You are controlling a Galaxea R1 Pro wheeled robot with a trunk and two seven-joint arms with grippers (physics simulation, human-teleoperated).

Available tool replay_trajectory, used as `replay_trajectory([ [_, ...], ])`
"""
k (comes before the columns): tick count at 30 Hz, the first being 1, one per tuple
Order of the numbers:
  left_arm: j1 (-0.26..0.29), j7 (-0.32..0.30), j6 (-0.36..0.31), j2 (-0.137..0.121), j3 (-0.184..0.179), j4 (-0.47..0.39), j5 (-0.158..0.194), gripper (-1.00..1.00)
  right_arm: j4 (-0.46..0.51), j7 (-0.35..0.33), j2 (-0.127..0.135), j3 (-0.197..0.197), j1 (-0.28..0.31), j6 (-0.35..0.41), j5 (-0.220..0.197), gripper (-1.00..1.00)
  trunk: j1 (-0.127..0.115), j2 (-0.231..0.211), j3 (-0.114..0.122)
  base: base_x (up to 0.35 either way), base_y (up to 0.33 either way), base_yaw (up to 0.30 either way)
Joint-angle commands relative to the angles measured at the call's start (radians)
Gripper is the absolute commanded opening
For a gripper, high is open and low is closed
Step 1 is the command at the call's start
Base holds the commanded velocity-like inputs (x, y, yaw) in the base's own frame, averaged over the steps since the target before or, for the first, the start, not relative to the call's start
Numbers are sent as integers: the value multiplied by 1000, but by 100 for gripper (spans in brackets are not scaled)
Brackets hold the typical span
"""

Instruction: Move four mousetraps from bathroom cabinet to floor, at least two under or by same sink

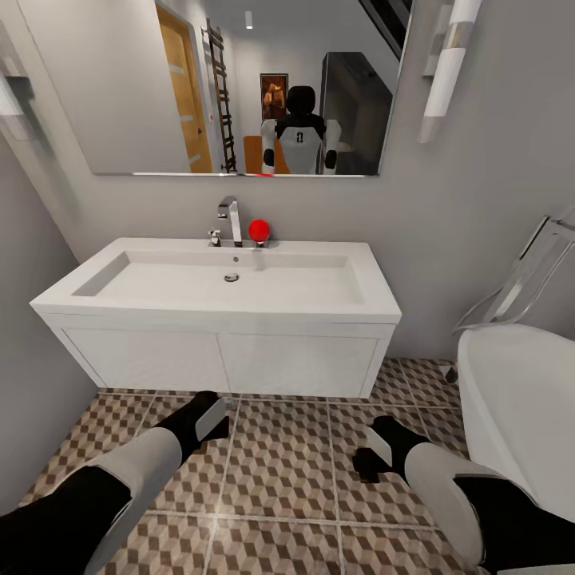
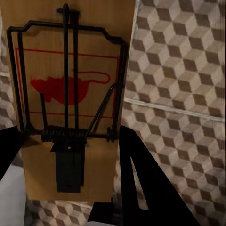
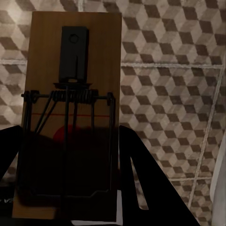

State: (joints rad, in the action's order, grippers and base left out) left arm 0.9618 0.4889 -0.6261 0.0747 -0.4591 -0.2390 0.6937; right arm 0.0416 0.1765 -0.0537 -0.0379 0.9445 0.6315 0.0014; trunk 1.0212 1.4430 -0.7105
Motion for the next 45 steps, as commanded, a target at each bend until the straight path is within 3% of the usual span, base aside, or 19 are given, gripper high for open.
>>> replay_trajectory([
  [1, 0, -3, -2, 2, -1, -2, -3, -100, 0, -1, 0, 1, 0, -1, -2, -100, 0, 0, 0, 0, 0, 0],
  [9, -6, -6, 2, 35, -3, -6, 0, -100, -2, -5, -7, 4, -7, 0, 5, -100, 0, 0, 0, 0, 0, 0],
  [11, -6, -8, 3, 37, -3, -6, 0, -100, -2, -6, -7, 4, -7, 0, 4, -100, 0, 0, 0, 0, 0, 0],
  [17, -6, -93, 3, 33, -3, -3, -2, -100, -2, -7, -2, 4, -7, -15, 4, -100, 0, 0, 0, -102, 0, 0],
  [45, -6, -99, 2, 35, -4, -2, -2, -100, -2, -8, -2, 8, -7, -55, 6, -100, 0, 0, -8, -46, 0, 78],
])
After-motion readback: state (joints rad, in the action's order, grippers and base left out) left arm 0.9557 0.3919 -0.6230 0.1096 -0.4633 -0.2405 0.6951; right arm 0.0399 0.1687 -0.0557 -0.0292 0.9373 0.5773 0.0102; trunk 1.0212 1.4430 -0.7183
